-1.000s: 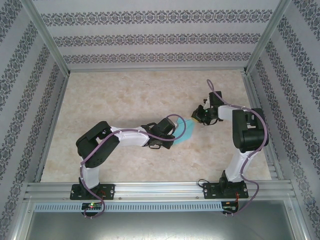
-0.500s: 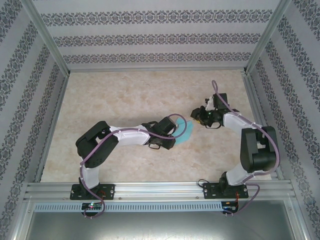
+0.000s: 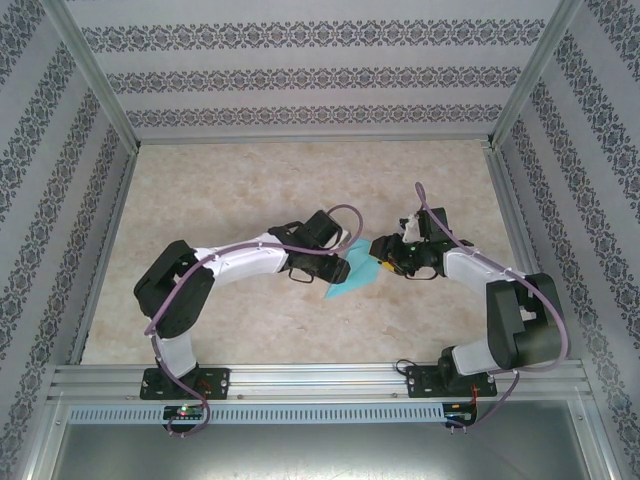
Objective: Fold a paper plane with a square sheet of paper (pick it up from the middle)
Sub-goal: Turn over the paper at the center of the table.
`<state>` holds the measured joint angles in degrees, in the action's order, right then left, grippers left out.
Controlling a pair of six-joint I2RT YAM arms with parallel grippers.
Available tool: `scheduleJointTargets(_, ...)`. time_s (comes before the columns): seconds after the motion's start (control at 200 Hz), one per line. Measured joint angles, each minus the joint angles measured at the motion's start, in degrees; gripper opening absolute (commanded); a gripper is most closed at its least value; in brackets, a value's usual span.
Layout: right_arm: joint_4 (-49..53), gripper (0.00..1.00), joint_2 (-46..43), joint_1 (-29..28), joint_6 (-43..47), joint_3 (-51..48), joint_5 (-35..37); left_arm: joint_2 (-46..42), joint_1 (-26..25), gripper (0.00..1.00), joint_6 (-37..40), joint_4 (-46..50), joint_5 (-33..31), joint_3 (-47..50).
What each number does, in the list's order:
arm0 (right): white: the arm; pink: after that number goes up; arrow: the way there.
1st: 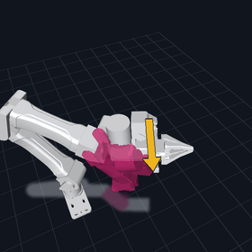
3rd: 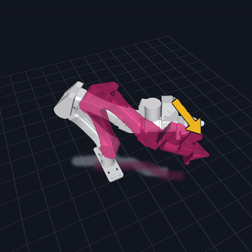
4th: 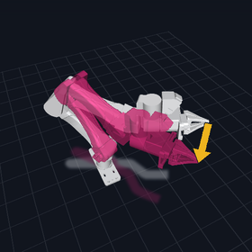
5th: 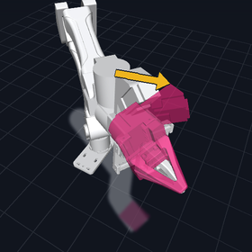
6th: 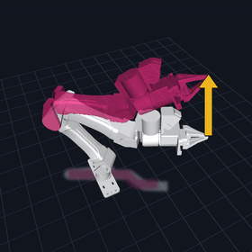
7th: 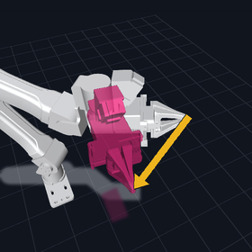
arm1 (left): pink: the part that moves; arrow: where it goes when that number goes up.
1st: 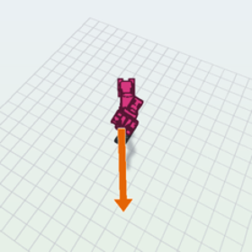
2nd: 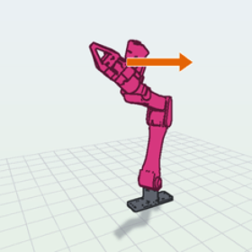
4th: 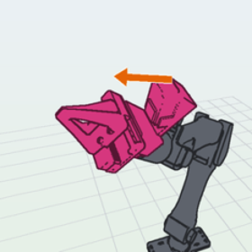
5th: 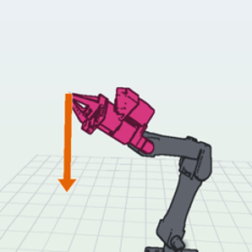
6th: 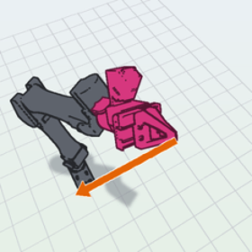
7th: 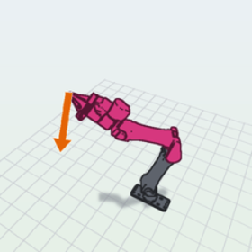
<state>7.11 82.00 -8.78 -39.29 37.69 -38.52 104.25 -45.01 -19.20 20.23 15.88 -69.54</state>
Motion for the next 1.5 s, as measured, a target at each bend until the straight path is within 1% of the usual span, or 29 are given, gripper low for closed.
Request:
scheduleJointTargets(0.125, -0.9, 0.50, -1.2, 0.0, 0.0, -1.3, -0.3, 1.9, 1.9, 0.49, 0.6, -0.1, 5.2, -0.4)
scheduleJointTargets(0.285, -1.2, 0.51, -1.5, 0.0, 0.0, -2.1, -0.6, 6.1, 2.8, 0.44, 0.9, -0.2, 10.7, -1.5)
scheduleJointTargets(0.54, -1.4, 0.51, -1.9, 0.0, 0.0, -2.3, -0.6, 7.5, 3.9, 0.34, 0.8, -0.8, 15.8, -1.9)
scheduleJointTargets(0.624, -1.4, 0.51, -1.9, 0.0, 0.0, -2.3, -0.6, 8.0, 3.9, 0.32, 0.8, -1.4, 17.1, -2.2)
scheduleJointTargets(0.754, -1.4, 0.52, -1.9, 0.0, 0.0, -2.5, -0.6, 8.8, 3.9, 0.34, 0.8, -1.4, 18.0, -2.9)
scheduleJointTargets(0.854, -1.4, 0.52, -1.9, 0.0, 0.0, -2.6, -0.6, 9.1, 4.0, 0.30, 0.8, -1.4, 18.3, -3.5)
scheduleJointTargets(1.099, -1.4, 0.52, -1.9, 0.0, 0.0, -2.7, -0.6, 11.0, 4.4, 0.28, 1.0, -1.3, 19.1, -4.8)
scheduleJointTargets(1.209, -1.4, 0.52, -1.9, 0.0, 0.0, -2.7, -0.8, 11.7, 4.5, 0.23, 1.3, -1.0, 19.0, -5.1)
scheduleJointTargets(1.349, -1.4, 0.52, -1.9, 0.0, 0.0, -2.7, -1.1, 11.9, 4.5, 0.14, 1.9, -0.4, 19.0, -5.6)
scheduleJointTargets(1.499, -1.4, 0.53, -1.9, 0.0, 0.0, -2.7, -1.5, 11.9, 4.6, 0.07, 2.4, 0.0, 19.2, -6.0)
